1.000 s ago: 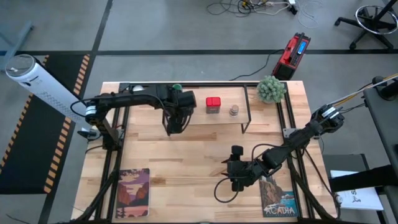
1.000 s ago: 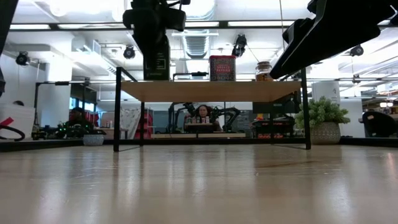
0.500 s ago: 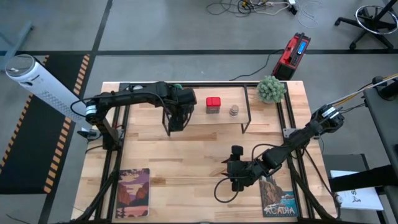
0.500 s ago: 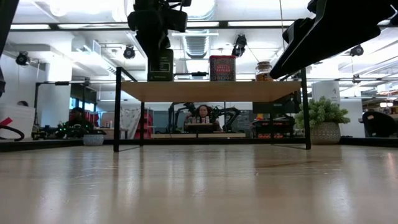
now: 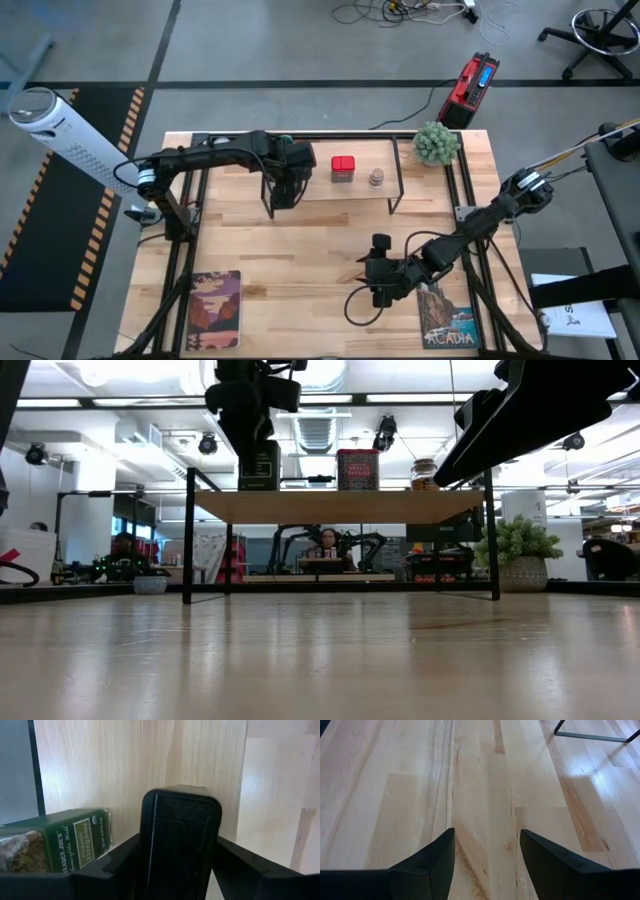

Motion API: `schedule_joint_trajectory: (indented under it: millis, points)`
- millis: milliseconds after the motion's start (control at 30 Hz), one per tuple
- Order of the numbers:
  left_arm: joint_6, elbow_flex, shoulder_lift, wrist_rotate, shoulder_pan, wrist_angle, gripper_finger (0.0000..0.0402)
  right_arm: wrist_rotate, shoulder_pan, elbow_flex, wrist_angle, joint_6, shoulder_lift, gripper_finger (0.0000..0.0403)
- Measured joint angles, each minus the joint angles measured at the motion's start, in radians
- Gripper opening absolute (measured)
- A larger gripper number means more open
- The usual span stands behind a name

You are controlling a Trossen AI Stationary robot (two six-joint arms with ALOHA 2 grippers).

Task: Shelf spices
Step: Put the black seasoning can on the shelf, then return to Home Position

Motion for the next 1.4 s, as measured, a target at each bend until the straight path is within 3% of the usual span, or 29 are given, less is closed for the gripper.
schedule_joint_trajectory:
  millis: [467,900,1167,1400]
  points:
    - [-0.02,0.089,0.0,0.026,-0.014,-0.055,0.0233,0.0,0.0,0.0,0.0,0.0,0.0,0.0199]
    - [-0.007,0.198,0.001,0.019,-0.047,-0.057,0.0224,0.001,0.0,0.0,0.005,0.0,0.0,0.0199]
    - [-0.014,0.199,0.001,0.035,-0.089,-0.011,0.0229,0.001,0.0,0.0,0.007,0.0,0.0,0.0199]
    - [-0.074,0.198,-0.065,0.143,-0.142,0.141,0.0213,0.015,0.022,-0.001,0.101,-0.07,-0.028,0.0199]
